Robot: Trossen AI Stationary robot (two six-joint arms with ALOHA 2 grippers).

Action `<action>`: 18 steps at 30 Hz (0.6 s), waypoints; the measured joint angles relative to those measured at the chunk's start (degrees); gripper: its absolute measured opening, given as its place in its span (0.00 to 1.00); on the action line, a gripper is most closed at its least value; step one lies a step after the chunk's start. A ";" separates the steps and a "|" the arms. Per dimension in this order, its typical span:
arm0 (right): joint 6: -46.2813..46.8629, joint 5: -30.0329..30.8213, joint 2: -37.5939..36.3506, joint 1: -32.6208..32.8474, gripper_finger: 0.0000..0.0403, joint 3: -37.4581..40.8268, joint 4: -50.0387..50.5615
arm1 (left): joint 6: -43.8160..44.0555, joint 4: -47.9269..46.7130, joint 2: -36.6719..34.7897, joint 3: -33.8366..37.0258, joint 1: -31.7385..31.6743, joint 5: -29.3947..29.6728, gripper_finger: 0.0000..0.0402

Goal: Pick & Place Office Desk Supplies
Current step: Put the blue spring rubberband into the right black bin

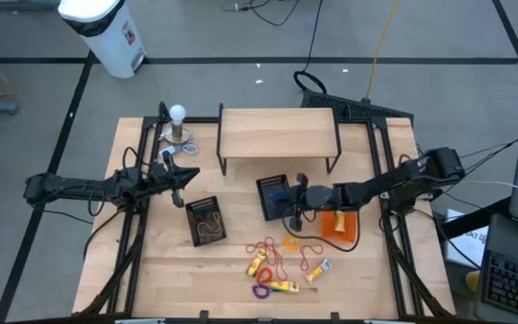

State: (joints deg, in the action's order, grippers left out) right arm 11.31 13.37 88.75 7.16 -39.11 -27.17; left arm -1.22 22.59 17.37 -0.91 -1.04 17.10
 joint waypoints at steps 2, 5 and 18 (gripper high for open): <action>0.68 -0.02 0.94 0.00 0.03 -0.11 -1.60 | 0.01 -0.02 0.00 0.00 -0.02 0.00 0.05; 0.63 -0.09 1.24 0.00 0.03 -0.04 -0.95 | 0.01 -0.02 -0.01 0.00 -0.01 0.00 0.05; 1.26 -1.57 1.24 -0.07 0.07 -0.04 -1.31 | -0.02 0.06 -0.01 0.00 0.00 0.00 0.05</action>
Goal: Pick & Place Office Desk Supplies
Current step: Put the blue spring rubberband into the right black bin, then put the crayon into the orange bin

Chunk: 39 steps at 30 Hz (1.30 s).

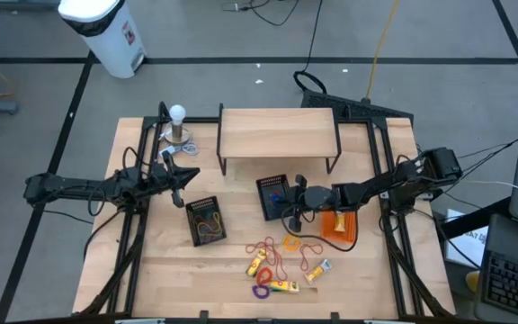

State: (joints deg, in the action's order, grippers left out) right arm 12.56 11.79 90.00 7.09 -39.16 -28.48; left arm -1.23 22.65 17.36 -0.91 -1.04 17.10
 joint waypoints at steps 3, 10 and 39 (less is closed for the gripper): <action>-0.32 0.02 0.00 0.00 0.07 0.00 0.08 | 0.04 0.36 -0.02 0.00 0.00 0.00 0.05; 3.45 0.00 0.00 0.00 0.24 0.00 0.06 | 1.51 0.36 -0.02 0.00 0.00 -0.02 0.05; -10.30 -1.47 -43.60 3.50 0.03 0.85 22.44 | 2.25 0.36 0.00 0.07 0.00 -2.52 0.05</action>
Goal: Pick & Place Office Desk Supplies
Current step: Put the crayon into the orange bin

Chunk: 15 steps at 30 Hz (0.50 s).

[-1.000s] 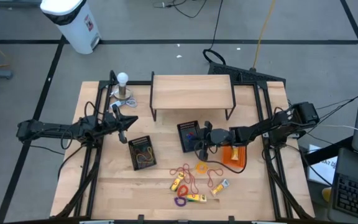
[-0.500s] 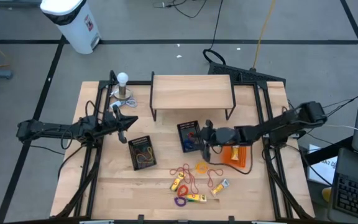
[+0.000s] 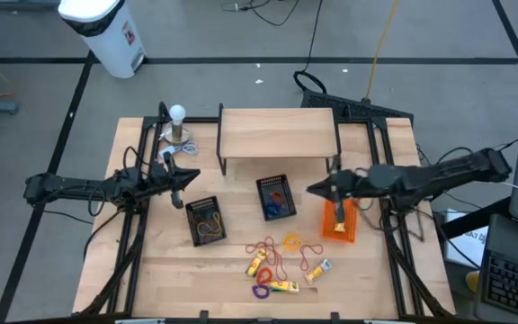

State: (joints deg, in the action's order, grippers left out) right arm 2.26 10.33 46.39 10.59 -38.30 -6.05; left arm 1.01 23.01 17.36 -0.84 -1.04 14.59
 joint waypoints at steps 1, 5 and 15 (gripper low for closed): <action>0.00 -0.02 -2.11 0.08 0.04 0.60 0.26 | 0.70 0.31 -0.01 0.00 0.00 -0.65 0.05; 0.23 0.04 -10.05 0.19 0.01 2.21 2.26 | 1.15 1.37 -0.01 0.00 -0.02 -0.88 0.05; -1.44 -0.09 -23.63 0.19 0.00 8.10 5.24 | 4.09 -1.93 0.01 0.00 0.00 -0.06 0.05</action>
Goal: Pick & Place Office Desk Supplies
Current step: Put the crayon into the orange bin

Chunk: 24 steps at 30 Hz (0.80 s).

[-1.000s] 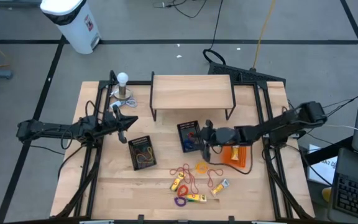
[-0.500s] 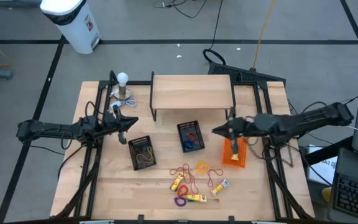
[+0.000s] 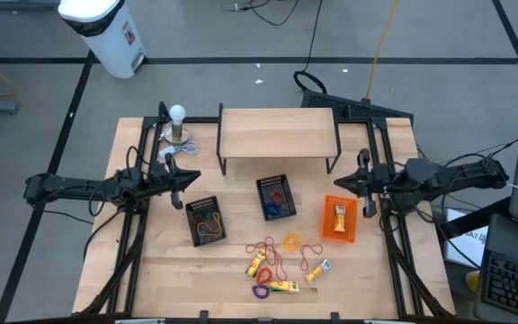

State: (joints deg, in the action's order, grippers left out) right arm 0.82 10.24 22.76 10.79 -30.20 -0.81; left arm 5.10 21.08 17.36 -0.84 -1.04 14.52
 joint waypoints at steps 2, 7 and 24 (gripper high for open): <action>0.01 -0.07 -2.69 0.00 0.00 1.24 0.03 | 0.00 0.00 -0.02 0.00 -0.01 0.00 0.05; 1.39 -1.61 -8.63 0.00 0.00 3.26 3.73 | -0.13 -0.39 0.00 0.00 -0.02 -2.83 0.05; -0.75 -4.12 -22.62 0.00 0.00 12.82 4.12 | 0.70 -4.54 -0.02 -0.02 -0.02 -1.16 0.05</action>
State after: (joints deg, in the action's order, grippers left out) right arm 0.06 6.12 0.14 10.79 -17.38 3.31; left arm 5.81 16.54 17.34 -0.86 -1.06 13.36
